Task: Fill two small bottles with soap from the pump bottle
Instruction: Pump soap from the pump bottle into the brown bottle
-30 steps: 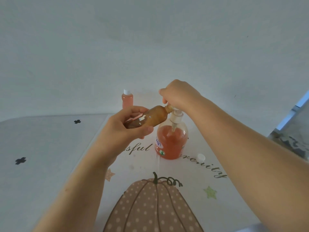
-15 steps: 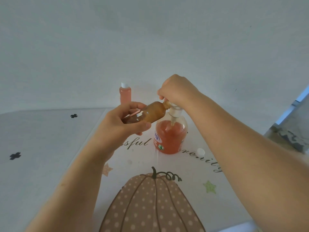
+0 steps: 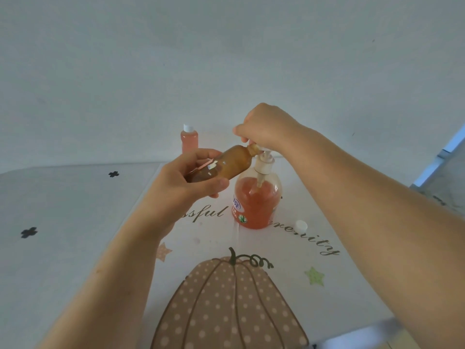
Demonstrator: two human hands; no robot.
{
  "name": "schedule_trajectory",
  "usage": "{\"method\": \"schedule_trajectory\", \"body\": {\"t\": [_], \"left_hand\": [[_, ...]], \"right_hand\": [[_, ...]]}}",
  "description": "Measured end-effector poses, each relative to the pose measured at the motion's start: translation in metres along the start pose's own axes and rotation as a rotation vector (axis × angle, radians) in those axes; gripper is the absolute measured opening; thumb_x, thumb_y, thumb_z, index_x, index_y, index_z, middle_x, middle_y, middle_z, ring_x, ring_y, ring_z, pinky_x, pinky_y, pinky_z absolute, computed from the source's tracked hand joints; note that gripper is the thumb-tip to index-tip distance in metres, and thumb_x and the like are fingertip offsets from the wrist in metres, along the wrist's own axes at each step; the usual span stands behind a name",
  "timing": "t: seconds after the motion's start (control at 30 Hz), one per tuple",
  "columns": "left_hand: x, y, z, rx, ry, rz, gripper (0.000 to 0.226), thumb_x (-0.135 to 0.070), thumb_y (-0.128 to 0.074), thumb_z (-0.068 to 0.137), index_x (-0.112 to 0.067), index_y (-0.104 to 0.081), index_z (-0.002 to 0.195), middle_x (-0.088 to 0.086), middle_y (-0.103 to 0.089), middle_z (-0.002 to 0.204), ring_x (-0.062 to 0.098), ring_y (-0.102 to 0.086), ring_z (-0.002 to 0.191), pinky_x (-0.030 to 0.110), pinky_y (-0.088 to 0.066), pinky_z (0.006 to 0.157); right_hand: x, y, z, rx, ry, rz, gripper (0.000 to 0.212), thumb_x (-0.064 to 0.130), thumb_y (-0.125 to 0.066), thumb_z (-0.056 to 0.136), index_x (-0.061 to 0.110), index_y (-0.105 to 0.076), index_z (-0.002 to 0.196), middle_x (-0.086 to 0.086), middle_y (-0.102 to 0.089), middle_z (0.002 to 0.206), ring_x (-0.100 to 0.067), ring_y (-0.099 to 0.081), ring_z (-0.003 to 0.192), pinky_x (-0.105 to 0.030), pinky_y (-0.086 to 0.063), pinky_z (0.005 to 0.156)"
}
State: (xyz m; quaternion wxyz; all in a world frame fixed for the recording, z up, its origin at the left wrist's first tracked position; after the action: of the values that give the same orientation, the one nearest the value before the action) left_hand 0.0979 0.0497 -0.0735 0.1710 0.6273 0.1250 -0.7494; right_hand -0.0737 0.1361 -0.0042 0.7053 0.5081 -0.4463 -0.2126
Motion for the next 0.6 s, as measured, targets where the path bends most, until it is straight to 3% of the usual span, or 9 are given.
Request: {"method": "schedule_trajectory", "body": {"t": [0.2, 0.4, 0.5, 0.6], "left_hand": [[0.001, 0.001, 0.0, -0.002, 0.007, 0.008, 0.039, 0.0, -0.077, 0.076, -0.024, -0.069, 0.106, -0.002, -0.072, 0.09, 0.015, -0.066, 0.065, 0.009, -0.043, 0.055], [0.007, 0.005, 0.004, 0.008, 0.048, 0.032, 0.04, -0.002, -0.078, 0.074, -0.023, -0.069, 0.107, 0.004, -0.071, 0.097, 0.018, -0.066, 0.066, 0.011, -0.046, 0.058], [0.009, 0.005, 0.004, 0.022, 0.061, 0.025, 0.04, -0.002, -0.078, 0.074, -0.024, -0.069, 0.107, 0.005, -0.071, 0.097, 0.018, -0.066, 0.067, 0.012, -0.047, 0.058], [0.008, 0.005, 0.004, 0.015, 0.054, 0.04, 0.04, -0.003, -0.078, 0.074, -0.024, -0.068, 0.107, 0.003, -0.071, 0.093, 0.017, -0.066, 0.066, 0.011, -0.046, 0.057]], "right_hand": [[-0.001, -0.001, -0.002, 0.031, -0.007, 0.003, 0.036, 0.032, -0.055, 0.09, 0.004, -0.073, 0.104, -0.011, -0.076, 0.106, -0.022, -0.057, 0.07, -0.031, -0.043, 0.067], [-0.005, -0.009, -0.005, 0.069, -0.019, -0.006, 0.044, 0.043, -0.047, 0.096, 0.008, -0.073, 0.101, -0.007, -0.07, 0.088, -0.022, -0.058, 0.069, -0.031, -0.042, 0.065], [-0.004, -0.011, -0.006, 0.105, 0.0, -0.064, 0.04, 0.037, -0.045, 0.1, 0.007, -0.071, 0.105, -0.012, -0.07, 0.102, -0.025, -0.058, 0.08, -0.034, -0.042, 0.072], [-0.004, -0.011, -0.009, 0.111, -0.009, -0.043, 0.041, 0.036, -0.042, 0.101, 0.007, -0.071, 0.106, -0.013, -0.069, 0.103, -0.026, -0.059, 0.083, -0.034, -0.042, 0.073]]}}
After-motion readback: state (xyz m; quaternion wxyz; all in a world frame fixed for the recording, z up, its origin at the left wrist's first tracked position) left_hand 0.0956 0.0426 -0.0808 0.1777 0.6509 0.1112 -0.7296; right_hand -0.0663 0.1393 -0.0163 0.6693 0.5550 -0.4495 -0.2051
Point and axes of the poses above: each hand's wrist, its own z-axis towards the middle knuckle, its own y-axis out of the back of the hand, x = y × z, the point moved 2 cm from there along z, towards the middle knuckle
